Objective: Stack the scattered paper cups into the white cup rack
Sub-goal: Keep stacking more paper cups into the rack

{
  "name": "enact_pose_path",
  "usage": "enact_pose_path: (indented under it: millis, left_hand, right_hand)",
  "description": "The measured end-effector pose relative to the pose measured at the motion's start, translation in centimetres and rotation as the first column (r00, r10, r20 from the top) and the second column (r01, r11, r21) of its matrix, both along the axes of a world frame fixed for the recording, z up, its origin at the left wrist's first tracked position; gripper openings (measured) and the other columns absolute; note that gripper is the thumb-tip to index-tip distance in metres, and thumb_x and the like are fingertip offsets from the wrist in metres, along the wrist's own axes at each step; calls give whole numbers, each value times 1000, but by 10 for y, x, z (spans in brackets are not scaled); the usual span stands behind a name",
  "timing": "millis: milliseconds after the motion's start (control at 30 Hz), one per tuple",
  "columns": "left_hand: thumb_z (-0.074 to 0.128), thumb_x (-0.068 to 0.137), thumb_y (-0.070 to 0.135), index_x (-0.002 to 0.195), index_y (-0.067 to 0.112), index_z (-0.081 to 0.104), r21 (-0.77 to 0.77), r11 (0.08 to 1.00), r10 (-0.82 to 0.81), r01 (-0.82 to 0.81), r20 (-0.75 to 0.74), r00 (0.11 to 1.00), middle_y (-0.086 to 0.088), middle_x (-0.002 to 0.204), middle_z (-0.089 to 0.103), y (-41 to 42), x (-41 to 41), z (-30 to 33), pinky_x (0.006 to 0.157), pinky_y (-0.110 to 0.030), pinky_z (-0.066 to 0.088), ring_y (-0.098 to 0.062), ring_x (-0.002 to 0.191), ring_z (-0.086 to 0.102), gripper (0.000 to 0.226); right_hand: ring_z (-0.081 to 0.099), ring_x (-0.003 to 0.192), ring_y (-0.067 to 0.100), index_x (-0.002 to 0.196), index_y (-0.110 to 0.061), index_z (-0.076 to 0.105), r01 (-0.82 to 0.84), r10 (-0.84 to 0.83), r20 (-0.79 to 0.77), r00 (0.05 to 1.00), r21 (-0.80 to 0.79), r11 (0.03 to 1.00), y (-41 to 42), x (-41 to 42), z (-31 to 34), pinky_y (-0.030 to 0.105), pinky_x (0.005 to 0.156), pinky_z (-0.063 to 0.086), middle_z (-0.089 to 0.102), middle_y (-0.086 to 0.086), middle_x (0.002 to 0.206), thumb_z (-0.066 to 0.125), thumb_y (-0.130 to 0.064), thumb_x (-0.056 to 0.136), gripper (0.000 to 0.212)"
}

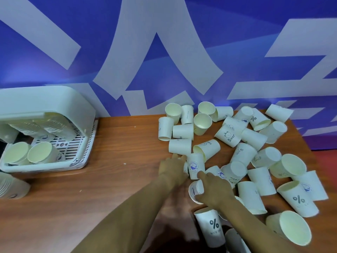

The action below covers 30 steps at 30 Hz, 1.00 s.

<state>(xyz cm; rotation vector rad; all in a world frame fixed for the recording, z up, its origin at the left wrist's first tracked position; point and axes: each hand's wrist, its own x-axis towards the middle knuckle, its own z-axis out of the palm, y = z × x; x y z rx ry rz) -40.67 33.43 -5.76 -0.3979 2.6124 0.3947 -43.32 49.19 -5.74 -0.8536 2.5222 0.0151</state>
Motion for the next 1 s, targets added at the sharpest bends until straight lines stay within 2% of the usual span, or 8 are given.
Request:
enact_pose_path:
  millis: [167,333,433,533,600,733,867,1000]
  left_hand:
    - [57,88,43,139,25,35,28,999,30,-28,-40,999,-3,137,45,-14,8,9,92,-39,44,-27,123,48,58]
    - [58,85,52,123,23,45,32,994,104,-100,-127,986,-1,127,53,-35,35,33,90,-37,43,-25,119,45,50]
    - [61,82,54,108,21,47,60,977,214,-206,-187,959,0,115,58,-50,56,48,79,-34,42,-24,107,50,45]
    - [68,78,50,97,20,39,108,952,302,-285,-214,929,-2,105,58,-66,77,58,68,-31,38,-21,88,51,45]
    - [72,75,45,94,19,34,155,935,347,-319,-221,911,-2,97,54,-75,92,63,65,-31,37,-22,82,49,50]
    - [74,73,41,99,17,32,206,910,402,-360,-222,889,-5,100,52,-88,121,66,65,-32,40,-25,85,53,55]
    - [74,73,36,134,17,31,166,920,383,-355,-195,903,-8,126,37,-105,145,66,85,-36,48,-31,103,58,77]
    - [72,71,33,134,18,33,155,934,352,-323,-237,905,-5,121,32,-132,165,71,79,-35,48,-29,98,57,76]
  right_hand:
    - [58,104,22,126,-22,40,55,-55,0,998,-40,998,4,-5,8,31,73,41,57,1,115,54,-54,83,55]
    - [58,98,19,114,-24,46,171,-159,111,981,-111,979,2,-5,26,32,73,44,60,0,106,55,-63,79,54]
    - [58,92,17,107,-23,50,251,-220,187,957,-158,955,0,-6,39,30,70,44,60,-1,102,59,-66,75,54]
    - [56,81,16,94,-19,50,295,-243,211,947,-270,916,-2,-2,51,26,60,39,59,-2,89,67,-57,76,45]
    - [53,78,17,98,-16,48,290,-243,186,952,-295,910,-8,0,58,27,57,37,56,0,85,69,-47,78,43]
    - [52,86,20,131,-21,36,277,-232,173,957,-320,906,-24,9,62,30,69,38,54,2,94,72,-37,74,68]
    - [53,110,26,144,-28,25,225,-184,155,971,-316,922,-48,29,68,32,81,43,42,9,130,72,-37,73,86]
    - [47,100,21,139,-24,32,203,-174,122,977,-288,936,-78,52,78,31,78,42,32,5,118,71,-40,69,81]
